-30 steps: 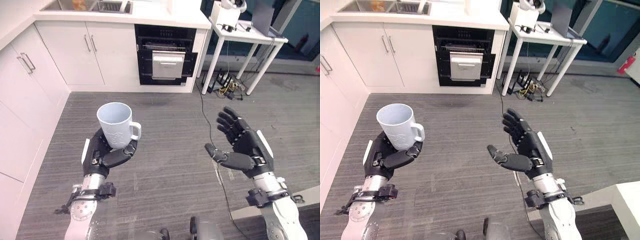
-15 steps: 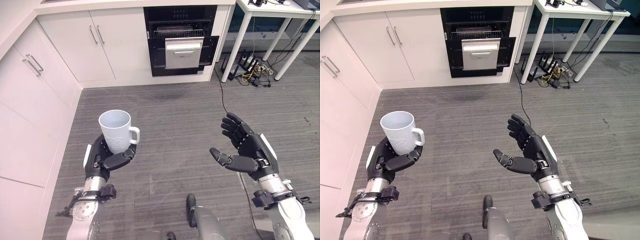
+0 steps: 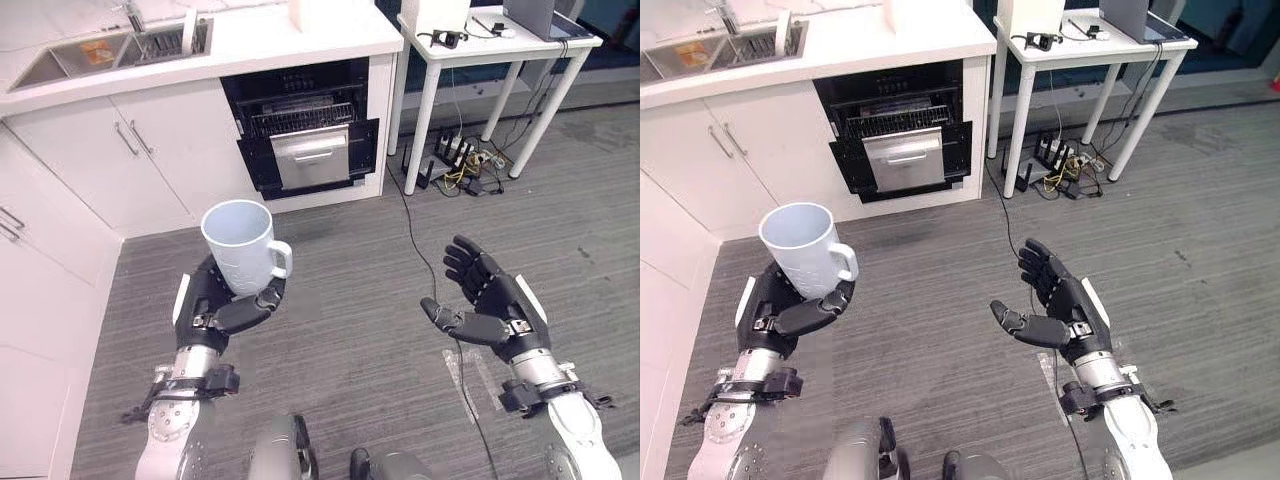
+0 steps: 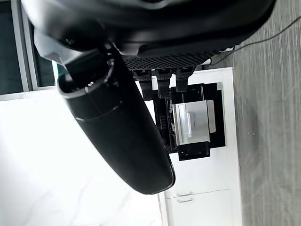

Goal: Place the dishes in the dishwasher.

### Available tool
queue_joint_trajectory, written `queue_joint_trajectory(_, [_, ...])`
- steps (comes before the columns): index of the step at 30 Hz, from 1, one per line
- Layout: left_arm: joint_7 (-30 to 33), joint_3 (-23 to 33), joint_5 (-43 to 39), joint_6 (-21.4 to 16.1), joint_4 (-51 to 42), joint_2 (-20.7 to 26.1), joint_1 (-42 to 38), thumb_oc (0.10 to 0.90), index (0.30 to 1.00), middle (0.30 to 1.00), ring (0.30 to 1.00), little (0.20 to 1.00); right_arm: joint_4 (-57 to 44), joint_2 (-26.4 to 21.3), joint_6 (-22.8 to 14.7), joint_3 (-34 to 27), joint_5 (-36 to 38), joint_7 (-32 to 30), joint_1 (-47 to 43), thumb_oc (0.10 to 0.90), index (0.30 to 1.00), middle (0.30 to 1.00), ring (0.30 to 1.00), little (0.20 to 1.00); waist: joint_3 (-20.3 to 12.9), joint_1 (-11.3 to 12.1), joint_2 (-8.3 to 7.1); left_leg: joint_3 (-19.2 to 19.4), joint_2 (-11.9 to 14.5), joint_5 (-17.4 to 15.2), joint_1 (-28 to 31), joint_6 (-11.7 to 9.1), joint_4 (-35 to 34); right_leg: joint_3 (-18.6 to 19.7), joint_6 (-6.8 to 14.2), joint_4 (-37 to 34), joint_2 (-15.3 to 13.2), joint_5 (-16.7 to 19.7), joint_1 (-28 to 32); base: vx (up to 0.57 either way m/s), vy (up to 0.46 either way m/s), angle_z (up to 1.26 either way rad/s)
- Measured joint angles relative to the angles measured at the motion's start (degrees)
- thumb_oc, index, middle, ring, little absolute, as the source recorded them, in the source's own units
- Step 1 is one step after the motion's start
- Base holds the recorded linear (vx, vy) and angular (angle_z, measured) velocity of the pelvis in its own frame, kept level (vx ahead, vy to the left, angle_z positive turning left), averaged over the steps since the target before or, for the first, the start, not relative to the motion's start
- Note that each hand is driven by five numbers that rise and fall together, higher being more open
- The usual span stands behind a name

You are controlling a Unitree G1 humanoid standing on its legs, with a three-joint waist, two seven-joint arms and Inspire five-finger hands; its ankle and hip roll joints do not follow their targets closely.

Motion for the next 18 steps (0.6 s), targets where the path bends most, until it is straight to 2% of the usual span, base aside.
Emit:
queue_joint_trajectory(1, [-0.73,-0.01,-0.4,-0.58,0.08,-0.64,-0.43,0.4,0.3,0.3,0.3,0.3,-0.99,-0.44,-0.63,-1.31,1.05,-0.34,-1.38,0.8,0.9,0.9,0.9,0.9,0.39,-0.12,4.38,-4.19,-1.96,0.97,1.33,-2.29,-16.92,-1.21,0.51,0.37,3.17,0.08,-0.26,0.31,0.254,0.19])
queue_joint_trajectory(2, [-1.13,-0.03,-0.39,-0.58,0.22,-0.65,-0.34,0.4,0.3,0.3,0.3,0.3,-0.68,-0.24,-0.18,-0.95,1.06,-0.49,-1.99,0.8,0.9,0.9,0.9,0.9,0.99,0.36,4.96,-4.59,-2.03,1.37,0.64,-2.35,-18.9,-1.26,0.69,0.68,3.5,-0.03,-0.54,0.36,0.238,0.42])
queue_joint_trajectory(3, [-1.27,-0.3,-0.39,-0.63,1.22,-1.03,-0.62,0.4,0.3,0.3,0.3,0.3,-0.35,-0.31,-0.05,-0.45,0.98,-0.37,-1.89,0.8,0.9,0.9,0.9,0.9,1.4,0.08,4.71,-7.62,-1.59,1.66,-3.57,-2.87,-14.01,1.15,0.89,-0.73,5.1,-0.61,0.38,0.35,0.253,0.21])
queue_joint_trajectory(4, [-1.18,-0.4,-0.43,-0.64,2.47,-1.75,-1.26,0.4,0.3,0.3,0.3,0.3,-0.07,-0.3,0.59,-0.43,0.94,-0.28,-2.02,0.8,0.9,0.9,0.9,0.9,1.99,0.96,5.0,-10.26,-0.87,2.06,-6.45,-3.25,-9.1,1.76,0.03,-1.99,6.02,-0.17,1.65,0.24,0.213,-0.04])
queue_joint_trajectory(5, [-0.81,-0.29,-0.45,0.03,3.56,-2.12,-0.58,0.4,0.3,0.3,0.3,0.3,-0.04,-0.68,1.37,-0.43,0.92,0.31,-2.03,0.8,0.9,0.9,0.9,0.9,2.5,2.12,4.17,-12.16,-0.94,2.23,-6.61,-2.75,-7.06,3.16,0.44,-2.02,6.08,-0.38,3.14,0.37,0.329,-0.55])
queue_joint_trajectory(7, [-0.65,0.61,-0.45,0.27,3.32,-2.01,0.28,0.4,0.3,0.3,0.3,0.3,-2.51,-1.04,1.36,-1.99,0.98,1.07,-0.72,0.8,0.9,0.9,0.9,0.9,2.43,1.61,4.18,-9.75,-1.02,1.96,-0.86,-1.67,-5.15,5.55,2.91,-2.54,5.64,-2.17,6.78,0.35,0.3,-0.63])
queue_joint_trajectory(8, [-0.63,0.61,-0.46,0.27,3.32,-2.03,-0.46,0.4,0.3,0.3,0.3,0.3,-2.99,-1.19,1.35,-2.73,1.01,1.51,0.05,0.8,0.9,0.9,0.9,0.9,2.31,1.31,4.39,-9.06,-1.08,1.85,2.24,-1.23,-5.8,5.58,3.45,-2.37,5.53,-2.95,7.51,0.24,0.204,-0.28])
queue_joint_trajectory(9, [-0.65,0.58,-0.46,0.35,3.23,-1.94,-1.79,0.4,0.3,0.3,0.3,0.3,-3.03,-1.5,1.42,-3.29,1.05,1.52,0.65,0.8,0.9,0.9,0.9,0.9,2.34,0.3,3.89,-8.54,-1.98,7.06,4.62,3.35,-7.74,5.55,5.43,-0.64,4.72,-4.47,8.25,0.3,0.243,-0.18])
queue_joint_trajectory(11, [-0.72,0.58,-0.46,0.34,2.78,-1.8,-3.09,0.4,0.3,0.3,0.3,0.3,-4.36,-1.33,1.42,-3.45,1.08,1.57,2.14,0.8,0.9,0.9,0.9,0.9,2.24,0.31,2.44,-7.42,-4.31,5.44,6.69,4.62,-7.02,4.98,7.43,1.42,1.76,-5.84,9.4,0.25,0.205,-0.08])
queue_joint_trajectory(14, [-0.6,0.63,-0.42,0.31,1.77,-1.76,-5.93,0.4,0.3,0.3,0.3,0.3,-7.36,-0.79,1.41,-2.99,1.07,2.22,1.87,0.8,0.9,0.9,0.9,0.9,2.15,1.54,1.87,-6.73,-8.02,2.26,7.47,7.0,-6.22,3.38,9.17,3.61,-2.54,-8.39,8.89,0.23,0.179,0.07])
queue_joint_trajectory(16, [-0.56,0.7,-0.38,0.31,1.6,-1.71,-7.98,0.4,0.3,0.3,0.3,0.3,-7.95,-0.66,1.41,-2.59,1.06,2.32,0.69,0.8,0.9,0.9,0.9,0.9,2.14,2.62,1.79,-6.37,-9.35,1.01,7.75,8.33,-5.37,2.33,10.21,4.12,-4.16,-9.12,9.24,0.19,0.166,0.07])
queue_joint_trajectory(18, [0.21,0.8,-0.34,0.33,1.52,-1.61,-9.52,0.4,0.3,0.3,0.3,0.3,-7.95,-0.43,1.43,-2.13,1.05,1.89,-1.25,0.8,0.9,0.9,0.9,0.9,2.15,3.65,1.74,-6.45,-9.66,0.33,8.05,9.08,-5.29,2.3,10.34,2.94,-4.82,-9.04,8.3,0.19,0.175,0.09])
